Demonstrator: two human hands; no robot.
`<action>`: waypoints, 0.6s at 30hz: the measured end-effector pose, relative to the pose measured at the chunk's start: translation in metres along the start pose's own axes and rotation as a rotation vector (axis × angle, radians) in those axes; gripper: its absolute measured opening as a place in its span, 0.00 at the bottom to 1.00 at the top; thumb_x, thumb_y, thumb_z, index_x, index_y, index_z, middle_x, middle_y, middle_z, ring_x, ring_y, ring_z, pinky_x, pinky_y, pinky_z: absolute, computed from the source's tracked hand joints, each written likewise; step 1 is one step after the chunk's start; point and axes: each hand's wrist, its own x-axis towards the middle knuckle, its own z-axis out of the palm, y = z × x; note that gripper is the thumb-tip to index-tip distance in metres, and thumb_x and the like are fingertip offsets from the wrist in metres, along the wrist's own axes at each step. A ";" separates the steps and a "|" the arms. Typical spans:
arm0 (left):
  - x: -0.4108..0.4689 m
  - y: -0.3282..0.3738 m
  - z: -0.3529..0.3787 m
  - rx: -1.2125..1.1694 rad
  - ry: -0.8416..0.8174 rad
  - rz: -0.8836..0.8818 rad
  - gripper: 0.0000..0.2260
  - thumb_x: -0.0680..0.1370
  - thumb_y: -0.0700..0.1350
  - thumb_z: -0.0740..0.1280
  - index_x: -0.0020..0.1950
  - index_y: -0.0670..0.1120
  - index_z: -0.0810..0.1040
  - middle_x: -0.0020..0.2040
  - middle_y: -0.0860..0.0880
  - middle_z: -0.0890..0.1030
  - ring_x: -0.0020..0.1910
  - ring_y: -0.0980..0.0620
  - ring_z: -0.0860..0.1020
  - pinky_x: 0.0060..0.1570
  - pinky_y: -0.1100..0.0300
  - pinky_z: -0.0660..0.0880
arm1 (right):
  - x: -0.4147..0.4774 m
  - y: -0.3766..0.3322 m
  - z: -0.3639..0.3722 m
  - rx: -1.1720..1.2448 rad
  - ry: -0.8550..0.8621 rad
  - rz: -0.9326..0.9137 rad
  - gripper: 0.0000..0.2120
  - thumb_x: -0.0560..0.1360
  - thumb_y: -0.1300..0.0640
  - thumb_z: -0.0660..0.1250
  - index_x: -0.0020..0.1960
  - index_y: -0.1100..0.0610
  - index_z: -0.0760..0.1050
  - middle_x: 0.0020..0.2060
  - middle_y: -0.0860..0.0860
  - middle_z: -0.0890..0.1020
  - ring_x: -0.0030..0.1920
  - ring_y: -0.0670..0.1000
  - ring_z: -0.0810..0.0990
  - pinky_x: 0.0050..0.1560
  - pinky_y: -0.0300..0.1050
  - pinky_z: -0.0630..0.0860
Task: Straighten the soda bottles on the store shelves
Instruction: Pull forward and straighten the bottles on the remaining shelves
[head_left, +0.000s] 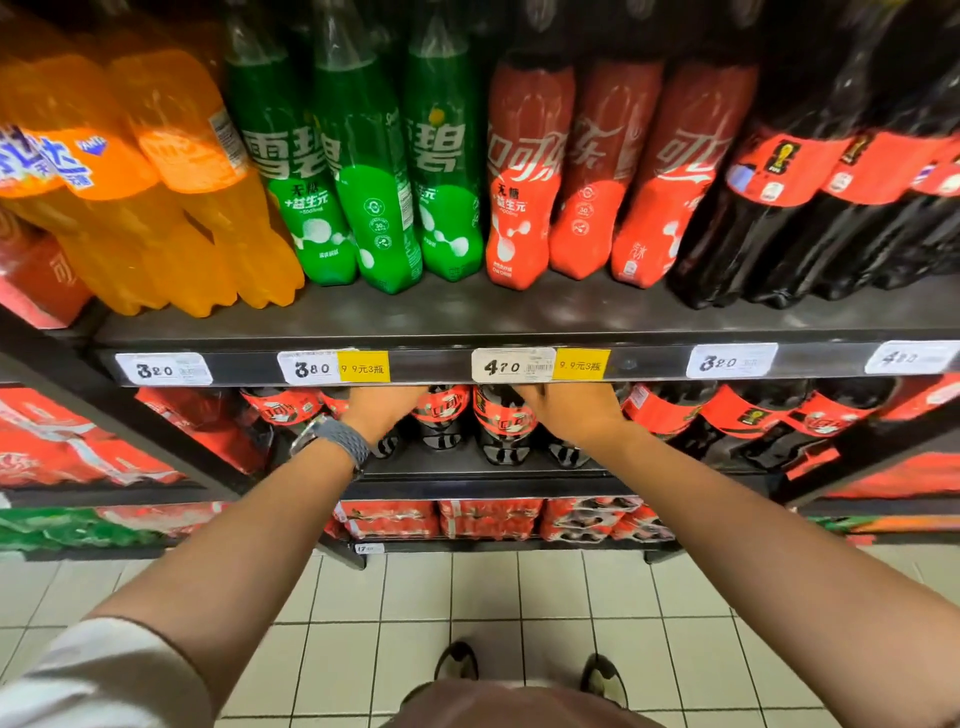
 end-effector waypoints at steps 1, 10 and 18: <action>-0.006 0.002 0.008 0.116 0.137 0.120 0.12 0.78 0.50 0.64 0.51 0.42 0.79 0.56 0.36 0.80 0.57 0.38 0.78 0.53 0.52 0.73 | -0.010 0.003 -0.002 0.097 0.076 -0.016 0.15 0.79 0.46 0.59 0.60 0.51 0.74 0.48 0.52 0.81 0.46 0.57 0.79 0.37 0.45 0.69; -0.054 0.022 0.108 0.556 0.537 0.799 0.23 0.76 0.52 0.66 0.66 0.40 0.70 0.60 0.40 0.74 0.58 0.39 0.71 0.60 0.46 0.67 | -0.078 0.100 -0.016 -0.025 0.387 -0.179 0.16 0.76 0.57 0.60 0.64 0.57 0.71 0.55 0.53 0.75 0.55 0.58 0.72 0.56 0.49 0.66; -0.070 0.104 0.162 0.443 0.256 0.660 0.16 0.77 0.53 0.64 0.56 0.41 0.77 0.48 0.39 0.82 0.50 0.38 0.79 0.48 0.52 0.73 | -0.075 0.176 -0.043 0.190 0.170 0.174 0.16 0.77 0.50 0.64 0.57 0.61 0.77 0.47 0.60 0.81 0.51 0.61 0.78 0.50 0.48 0.71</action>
